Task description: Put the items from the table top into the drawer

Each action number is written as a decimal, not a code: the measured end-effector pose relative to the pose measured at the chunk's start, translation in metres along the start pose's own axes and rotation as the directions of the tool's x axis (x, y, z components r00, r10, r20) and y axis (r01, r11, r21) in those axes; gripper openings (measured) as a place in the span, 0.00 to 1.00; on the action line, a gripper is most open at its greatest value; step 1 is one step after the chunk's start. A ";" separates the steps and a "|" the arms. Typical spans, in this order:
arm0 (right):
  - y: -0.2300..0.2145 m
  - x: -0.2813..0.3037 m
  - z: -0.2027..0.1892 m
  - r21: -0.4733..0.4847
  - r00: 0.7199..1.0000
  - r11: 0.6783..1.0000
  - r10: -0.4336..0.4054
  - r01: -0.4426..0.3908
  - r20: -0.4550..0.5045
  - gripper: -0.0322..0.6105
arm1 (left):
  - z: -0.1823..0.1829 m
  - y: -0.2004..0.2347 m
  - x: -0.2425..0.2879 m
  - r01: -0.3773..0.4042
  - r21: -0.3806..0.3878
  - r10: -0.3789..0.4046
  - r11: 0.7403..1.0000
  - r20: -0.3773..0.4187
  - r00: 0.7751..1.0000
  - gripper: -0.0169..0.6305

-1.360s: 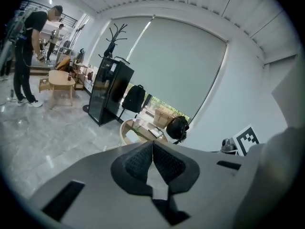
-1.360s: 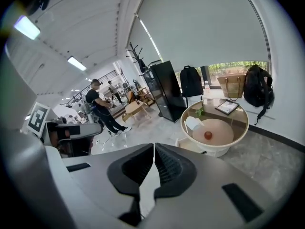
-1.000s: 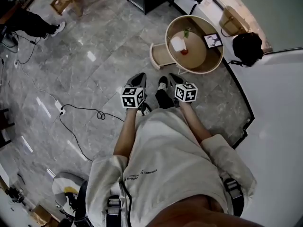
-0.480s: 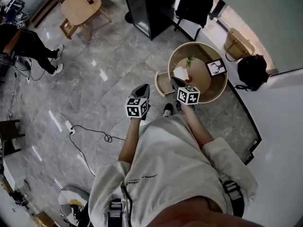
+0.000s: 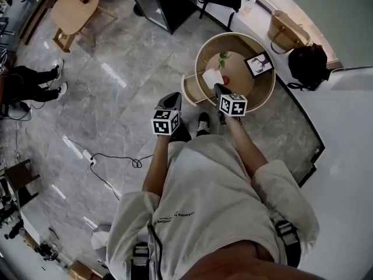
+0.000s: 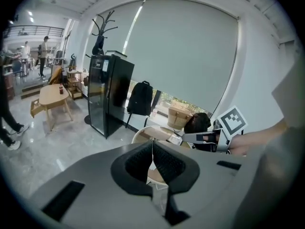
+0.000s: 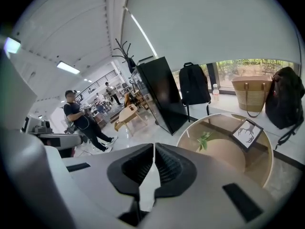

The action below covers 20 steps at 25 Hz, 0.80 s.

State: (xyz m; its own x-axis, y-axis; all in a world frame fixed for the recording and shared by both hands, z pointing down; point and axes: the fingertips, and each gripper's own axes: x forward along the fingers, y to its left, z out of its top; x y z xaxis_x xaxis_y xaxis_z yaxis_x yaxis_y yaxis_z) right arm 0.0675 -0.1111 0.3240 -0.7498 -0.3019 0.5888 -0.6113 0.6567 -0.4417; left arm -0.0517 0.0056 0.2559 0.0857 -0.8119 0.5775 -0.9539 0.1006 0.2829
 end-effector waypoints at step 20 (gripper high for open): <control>-0.107 0.117 -0.026 0.200 0.980 0.960 -0.193 0.197 -0.040 0.11 | -0.052 0.056 0.144 0.189 -0.067 -0.200 0.980 -0.244 0.949 0.06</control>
State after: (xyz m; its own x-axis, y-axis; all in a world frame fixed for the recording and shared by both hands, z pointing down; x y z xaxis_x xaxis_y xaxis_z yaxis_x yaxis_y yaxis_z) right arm 0.0525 -0.1986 0.4579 -0.6074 -0.3950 0.6892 -0.7848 0.4328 -0.4435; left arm -0.0780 -0.0752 0.3947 0.3420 -0.6501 0.6786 -0.8991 -0.0165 0.4373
